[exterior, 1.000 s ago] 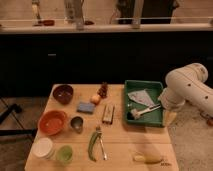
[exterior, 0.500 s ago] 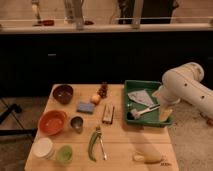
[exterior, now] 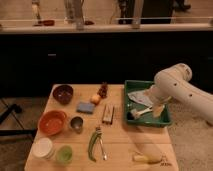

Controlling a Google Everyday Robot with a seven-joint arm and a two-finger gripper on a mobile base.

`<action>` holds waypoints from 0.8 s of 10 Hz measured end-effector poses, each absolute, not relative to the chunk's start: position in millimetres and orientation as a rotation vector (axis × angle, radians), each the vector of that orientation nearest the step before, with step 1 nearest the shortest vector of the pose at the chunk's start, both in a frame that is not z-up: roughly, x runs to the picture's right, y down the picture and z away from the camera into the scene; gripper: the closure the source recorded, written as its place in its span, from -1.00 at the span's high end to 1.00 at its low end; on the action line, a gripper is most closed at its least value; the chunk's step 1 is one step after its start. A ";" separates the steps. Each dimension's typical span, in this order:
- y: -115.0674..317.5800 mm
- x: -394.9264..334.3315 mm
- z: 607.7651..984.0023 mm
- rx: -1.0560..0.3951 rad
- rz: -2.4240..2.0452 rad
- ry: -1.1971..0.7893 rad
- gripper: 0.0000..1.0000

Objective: Wipe red bowl with brush

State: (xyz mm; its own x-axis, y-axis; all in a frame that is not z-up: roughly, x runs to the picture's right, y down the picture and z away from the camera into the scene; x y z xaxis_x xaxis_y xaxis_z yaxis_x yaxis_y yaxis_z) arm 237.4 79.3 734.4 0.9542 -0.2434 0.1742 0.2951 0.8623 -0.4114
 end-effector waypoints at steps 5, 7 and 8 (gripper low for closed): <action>79.6 237.5 734.2 -0.443 -0.286 -0.126 0.60; 77.3 246.6 747.3 -0.385 -0.325 -0.167 0.60; 68.2 248.1 763.3 -0.365 -0.364 -0.209 0.60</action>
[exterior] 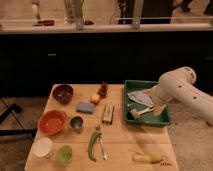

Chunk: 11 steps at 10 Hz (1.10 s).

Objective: Wipe red bowl with brush

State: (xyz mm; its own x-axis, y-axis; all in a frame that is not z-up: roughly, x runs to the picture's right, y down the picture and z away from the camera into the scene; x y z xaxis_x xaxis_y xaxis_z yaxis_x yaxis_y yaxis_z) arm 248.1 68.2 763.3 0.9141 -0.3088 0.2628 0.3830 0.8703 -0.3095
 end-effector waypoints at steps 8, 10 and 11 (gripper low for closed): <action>72.6 272.4 830.3 -0.391 -0.808 -0.384 0.60; 73.6 269.2 833.1 -0.405 -0.832 -0.380 0.60; 74.7 273.2 832.9 -0.408 -0.832 -0.374 0.60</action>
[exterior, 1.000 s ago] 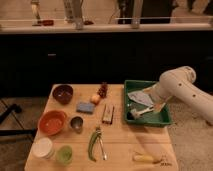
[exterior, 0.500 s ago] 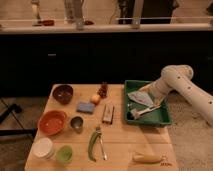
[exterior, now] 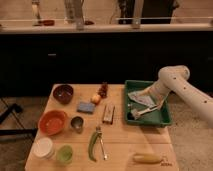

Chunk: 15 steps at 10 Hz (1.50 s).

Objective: Wipe red bowl with brush

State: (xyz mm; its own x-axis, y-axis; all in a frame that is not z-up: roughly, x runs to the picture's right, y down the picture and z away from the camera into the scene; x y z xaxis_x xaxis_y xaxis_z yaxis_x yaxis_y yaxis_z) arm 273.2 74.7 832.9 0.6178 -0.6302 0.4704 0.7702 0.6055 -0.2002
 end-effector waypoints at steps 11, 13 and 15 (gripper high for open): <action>108.6 271.9 852.3 -0.358 -0.925 -0.510 0.60; 118.1 276.2 865.1 -0.375 -0.936 -0.532 0.60; 126.1 278.8 878.5 -0.411 -0.944 -0.538 0.60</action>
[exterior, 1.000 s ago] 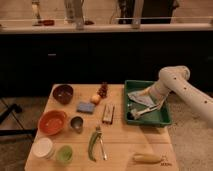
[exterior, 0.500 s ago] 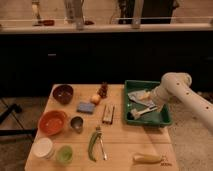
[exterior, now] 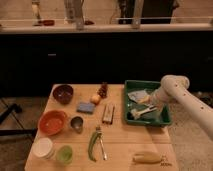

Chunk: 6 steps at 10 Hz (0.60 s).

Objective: Wipe red bowl with brush

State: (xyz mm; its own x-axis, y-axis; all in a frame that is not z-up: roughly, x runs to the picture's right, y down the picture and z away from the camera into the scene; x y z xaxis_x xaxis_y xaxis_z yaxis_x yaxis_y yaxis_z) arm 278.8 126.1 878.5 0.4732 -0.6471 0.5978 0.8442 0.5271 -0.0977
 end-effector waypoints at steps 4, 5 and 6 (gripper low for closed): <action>125.6 279.0 894.1 -0.455 -0.960 -0.548 0.60; 126.2 280.9 896.9 -0.465 -0.960 -0.551 0.60; 126.3 281.7 898.5 -0.469 -0.961 -0.552 0.60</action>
State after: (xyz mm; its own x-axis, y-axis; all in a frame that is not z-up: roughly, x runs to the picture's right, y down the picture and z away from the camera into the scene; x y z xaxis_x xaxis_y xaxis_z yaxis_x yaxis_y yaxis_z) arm 281.7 126.3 898.5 0.4564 -0.6306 0.6277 0.8599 0.4938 -0.1291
